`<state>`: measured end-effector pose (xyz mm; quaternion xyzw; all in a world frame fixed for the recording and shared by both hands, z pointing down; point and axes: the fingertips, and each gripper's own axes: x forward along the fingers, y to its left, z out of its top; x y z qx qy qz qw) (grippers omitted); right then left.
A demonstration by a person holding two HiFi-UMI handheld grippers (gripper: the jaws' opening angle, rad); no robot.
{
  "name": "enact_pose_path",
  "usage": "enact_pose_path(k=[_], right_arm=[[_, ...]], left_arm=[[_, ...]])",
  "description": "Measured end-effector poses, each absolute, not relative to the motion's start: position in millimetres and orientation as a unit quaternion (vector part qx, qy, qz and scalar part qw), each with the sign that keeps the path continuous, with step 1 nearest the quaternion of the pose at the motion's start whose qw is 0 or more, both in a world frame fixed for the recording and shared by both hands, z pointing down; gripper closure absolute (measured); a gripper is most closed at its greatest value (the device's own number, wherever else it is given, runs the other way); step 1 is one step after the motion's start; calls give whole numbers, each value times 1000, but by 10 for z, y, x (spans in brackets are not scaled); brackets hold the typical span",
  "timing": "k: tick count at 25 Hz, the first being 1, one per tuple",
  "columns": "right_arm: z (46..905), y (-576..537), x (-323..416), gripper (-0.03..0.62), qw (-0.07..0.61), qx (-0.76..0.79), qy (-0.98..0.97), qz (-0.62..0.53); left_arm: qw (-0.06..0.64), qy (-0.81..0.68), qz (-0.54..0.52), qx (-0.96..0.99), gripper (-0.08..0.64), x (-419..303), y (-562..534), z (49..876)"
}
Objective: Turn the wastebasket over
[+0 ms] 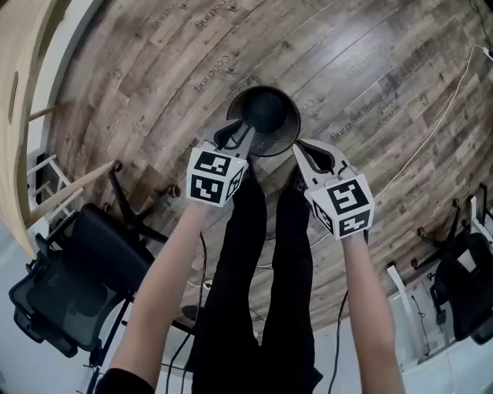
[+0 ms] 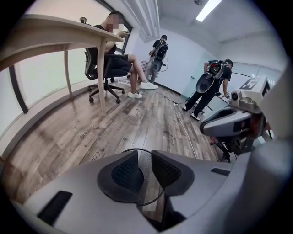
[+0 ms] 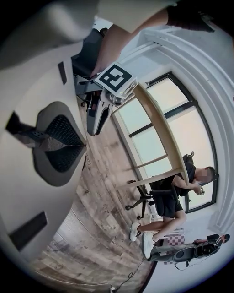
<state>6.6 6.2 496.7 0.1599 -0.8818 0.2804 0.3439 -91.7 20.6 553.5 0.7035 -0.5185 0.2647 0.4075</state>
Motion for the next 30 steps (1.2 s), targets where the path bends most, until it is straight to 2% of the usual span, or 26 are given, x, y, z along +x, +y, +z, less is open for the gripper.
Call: enact_pose_path(k=[11, 18, 24, 30], right_arm=[[5645, 29, -109, 558, 363, 159, -871, 290], [5949, -14, -90, 558, 375, 159, -865, 294], [6034, -8, -16, 558, 382, 153, -862, 295], [6096, 4, 89, 558, 391, 147, -857, 302]], left_arm=[[401, -494, 330, 697, 416, -1301, 55, 6606], [388, -479, 373, 694, 416, -1391, 63, 7022], [406, -485, 376, 676, 417, -1445, 108, 7277], [420, -490, 389, 657, 454, -1506, 113, 7418]])
